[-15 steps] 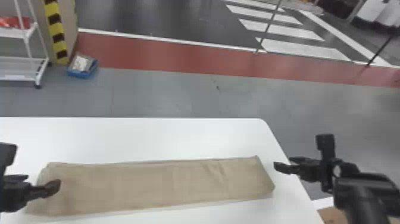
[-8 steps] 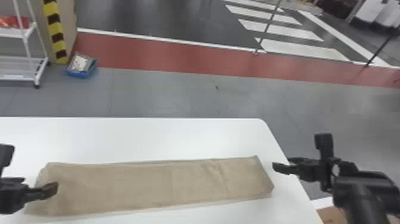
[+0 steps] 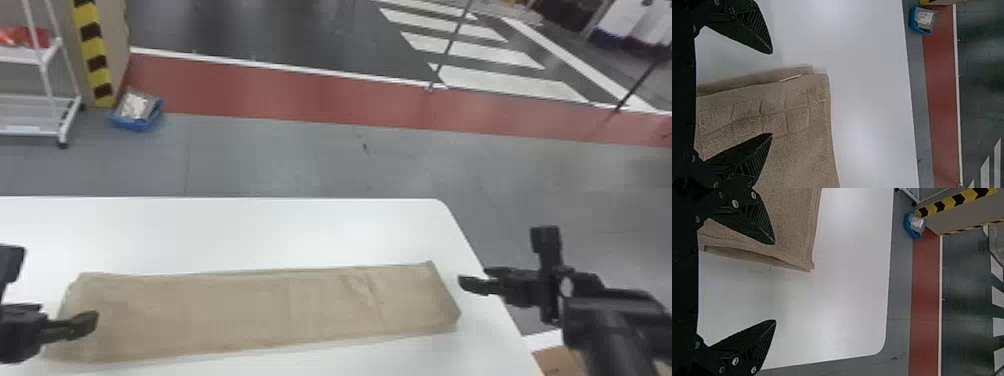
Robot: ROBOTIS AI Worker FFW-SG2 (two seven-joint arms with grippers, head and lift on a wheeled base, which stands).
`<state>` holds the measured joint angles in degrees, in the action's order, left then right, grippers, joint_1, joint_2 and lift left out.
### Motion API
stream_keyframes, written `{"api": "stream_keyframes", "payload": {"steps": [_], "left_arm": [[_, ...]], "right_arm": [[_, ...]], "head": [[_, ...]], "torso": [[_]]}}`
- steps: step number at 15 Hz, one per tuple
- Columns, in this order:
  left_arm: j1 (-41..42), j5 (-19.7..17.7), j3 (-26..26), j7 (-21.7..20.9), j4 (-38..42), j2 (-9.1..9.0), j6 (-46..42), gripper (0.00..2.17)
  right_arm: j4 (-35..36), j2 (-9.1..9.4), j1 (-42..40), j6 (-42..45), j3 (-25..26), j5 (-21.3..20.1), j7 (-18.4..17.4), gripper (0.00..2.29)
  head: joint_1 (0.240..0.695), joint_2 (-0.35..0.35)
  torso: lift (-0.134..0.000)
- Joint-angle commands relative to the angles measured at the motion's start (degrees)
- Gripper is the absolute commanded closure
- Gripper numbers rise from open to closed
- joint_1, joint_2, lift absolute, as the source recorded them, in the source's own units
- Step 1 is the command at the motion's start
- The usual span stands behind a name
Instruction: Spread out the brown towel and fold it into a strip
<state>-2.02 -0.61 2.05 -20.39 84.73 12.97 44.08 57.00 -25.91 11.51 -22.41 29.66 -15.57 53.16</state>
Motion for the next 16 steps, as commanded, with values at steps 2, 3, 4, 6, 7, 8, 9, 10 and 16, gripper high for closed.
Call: {"api": "stream_keyframes", "payload": {"steps": [2,3,4,6,7,8,9,10,16], "left_arm": [[-0.09,0.17,-0.02,0.0,0.0,-0.05,0.0,0.16],[-0.09,0.17,-0.02,0.0,0.0,-0.05,0.0,0.16],[-0.09,0.17,-0.02,0.0,0.0,-0.05,0.0,0.16],[-0.09,0.17,-0.02,0.0,0.0,0.03,0.0,0.16],[-0.09,0.17,-0.11,-0.09,0.0,0.03,0.0,0.16],[-0.09,0.17,-0.11,-0.09,0.0,0.03,0.18,0.16],[-0.09,0.17,-0.02,-0.09,0.0,0.03,0.35,0.16],[-0.09,0.08,-0.11,-0.09,0.09,0.03,0.35,0.16],[-0.09,0.25,-0.02,0.0,0.18,-0.05,0.35,0.16]], "right_arm": [[-0.23,-0.02,0.0,0.3,0.22,0.1,0.01,0.19],[-0.23,0.07,-0.08,0.3,0.22,0.1,0.01,0.19],[-0.23,0.07,0.0,0.3,0.22,0.1,0.01,0.19],[-0.4,-0.02,-0.08,0.3,0.31,0.54,0.1,0.19],[-0.31,0.07,-0.08,0.3,0.22,0.54,0.1,0.19],[-0.4,0.07,-0.08,0.3,0.14,0.54,0.1,0.19],[-0.4,0.07,-0.08,0.3,0.14,0.54,0.1,0.19],[-0.4,0.07,-0.08,0.3,0.31,0.54,0.1,0.19],[-0.31,-0.2,0.09,0.3,0.4,0.89,0.19,0.19]], "head": [[0.695,-0.329],[0.695,-0.33],[0.695,-0.33],[0.695,-0.33],[0.695,-0.329],[0.695,-0.329],[0.695,-0.327],[0.695,-0.327],[0.695,-0.326]], "torso": [[0.0],[0.0],[0.0],[0.0],[0.0],[0.0],[0.0],[0.0],[0.0]]}}
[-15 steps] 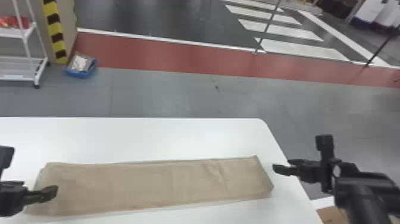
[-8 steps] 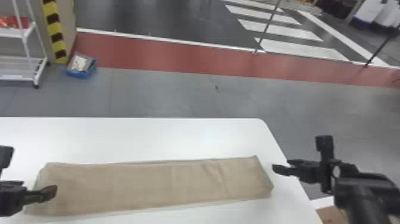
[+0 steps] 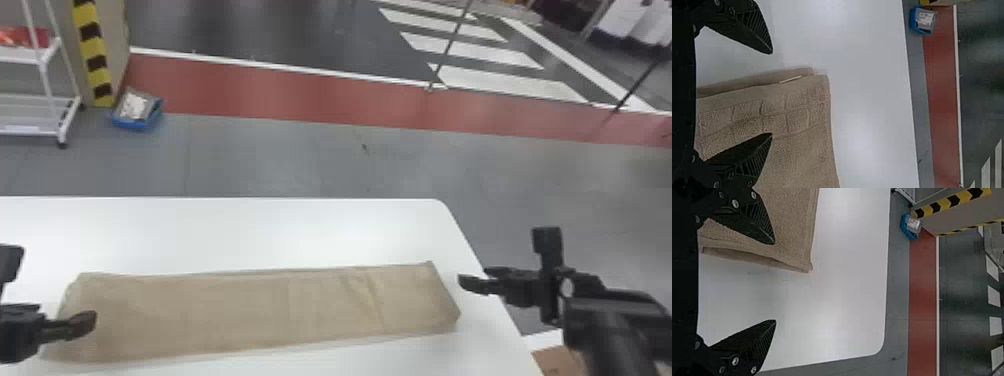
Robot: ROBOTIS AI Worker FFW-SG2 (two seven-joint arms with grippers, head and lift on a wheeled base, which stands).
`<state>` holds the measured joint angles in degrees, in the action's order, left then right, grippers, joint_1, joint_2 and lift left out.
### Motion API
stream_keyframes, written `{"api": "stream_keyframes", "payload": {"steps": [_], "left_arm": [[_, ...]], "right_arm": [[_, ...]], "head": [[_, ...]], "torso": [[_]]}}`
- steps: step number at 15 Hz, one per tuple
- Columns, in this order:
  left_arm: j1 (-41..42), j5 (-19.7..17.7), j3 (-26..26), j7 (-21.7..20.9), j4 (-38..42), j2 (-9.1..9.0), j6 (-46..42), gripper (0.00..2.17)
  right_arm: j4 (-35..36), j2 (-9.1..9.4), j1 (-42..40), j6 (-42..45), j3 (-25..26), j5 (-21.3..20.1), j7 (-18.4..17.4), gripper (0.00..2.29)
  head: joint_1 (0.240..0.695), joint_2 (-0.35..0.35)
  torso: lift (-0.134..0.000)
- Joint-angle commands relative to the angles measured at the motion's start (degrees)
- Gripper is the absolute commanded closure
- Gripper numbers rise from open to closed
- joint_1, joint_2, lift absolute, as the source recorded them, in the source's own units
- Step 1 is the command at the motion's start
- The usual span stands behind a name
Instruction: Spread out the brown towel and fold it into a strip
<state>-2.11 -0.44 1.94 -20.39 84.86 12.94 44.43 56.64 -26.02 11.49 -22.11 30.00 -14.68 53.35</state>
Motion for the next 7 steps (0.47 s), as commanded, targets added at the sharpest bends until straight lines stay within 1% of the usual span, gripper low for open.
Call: {"api": "stream_keyframes", "payload": {"steps": [1,7], "left_arm": [[-0.09,0.09,0.08,-0.09,-0.04,-0.02,0.0,0.16],[-0.09,0.26,0.26,0.0,-0.04,-0.11,0.0,0.16]], "right_arm": [[0.05,-0.17,0.12,0.0,0.05,0.0,0.0,0.19],[-0.04,-0.17,0.12,0.0,0.14,0.0,0.62,0.19]], "head": [[0.695,-0.327],[0.695,-0.329]], "torso": [[0.0],[0.0]]}}
